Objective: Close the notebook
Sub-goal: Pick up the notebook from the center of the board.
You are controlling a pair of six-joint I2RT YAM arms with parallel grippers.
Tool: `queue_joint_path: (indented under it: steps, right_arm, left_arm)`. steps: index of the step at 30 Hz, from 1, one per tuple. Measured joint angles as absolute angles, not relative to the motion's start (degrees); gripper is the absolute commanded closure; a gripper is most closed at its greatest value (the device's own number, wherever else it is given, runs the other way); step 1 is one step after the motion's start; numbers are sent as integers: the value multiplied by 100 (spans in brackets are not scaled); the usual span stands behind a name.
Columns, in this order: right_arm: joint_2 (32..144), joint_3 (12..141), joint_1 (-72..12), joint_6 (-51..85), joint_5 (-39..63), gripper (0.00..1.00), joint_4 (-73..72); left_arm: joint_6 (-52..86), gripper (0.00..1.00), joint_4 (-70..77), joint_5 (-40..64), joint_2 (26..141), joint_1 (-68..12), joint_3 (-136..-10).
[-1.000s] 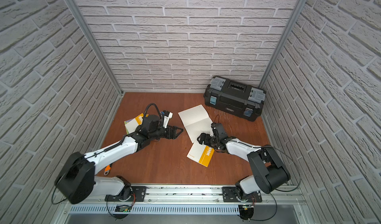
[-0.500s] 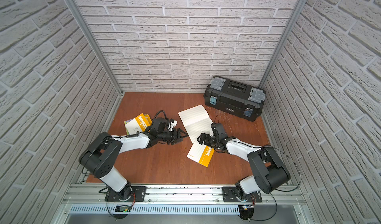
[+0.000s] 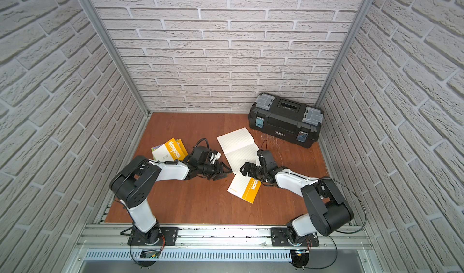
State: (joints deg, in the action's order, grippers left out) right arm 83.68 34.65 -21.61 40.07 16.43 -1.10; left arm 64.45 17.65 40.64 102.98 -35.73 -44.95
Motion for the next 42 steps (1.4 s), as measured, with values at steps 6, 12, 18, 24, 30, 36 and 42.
queue_joint_path:
  steps: [6, 12, 18, 24, 30, 36, 42]
  right_arm:
    - [8368, 3465, -2161, 4005, 1647, 7, -117]
    - [8370, 3446, -2161, 4005, 1658, 7, -161]
    - [8381, 3430, -2161, 4005, 1667, 7, -220]
    - [8392, 3428, -2161, 4005, 1680, 7, -248]
    - [8392, 3428, -2161, 4005, 1678, 7, -252]
    - [8318, 3433, -2161, 3962, 1686, 7, -99]
    - [7553, 3531, -2161, 3854, 1669, 7, 648]
  left_arm:
    - [6460, 49, 1787, 4099, 10541, -3721, -4611]
    - [6521, 51, 1944, 4108, 10770, -3903, -4777]
    - [6611, 56, 2196, 4156, 10956, -4021, -4860]
    - [6716, 73, 2397, 4209, 11111, -4066, -4869]
    - [6785, 90, 2469, 4252, 11218, -4119, -4869]
    - [6775, 99, 2541, 4289, 11218, -4165, -4871]
    - [6777, 99, 2571, 4289, 11214, -4215, -4873]
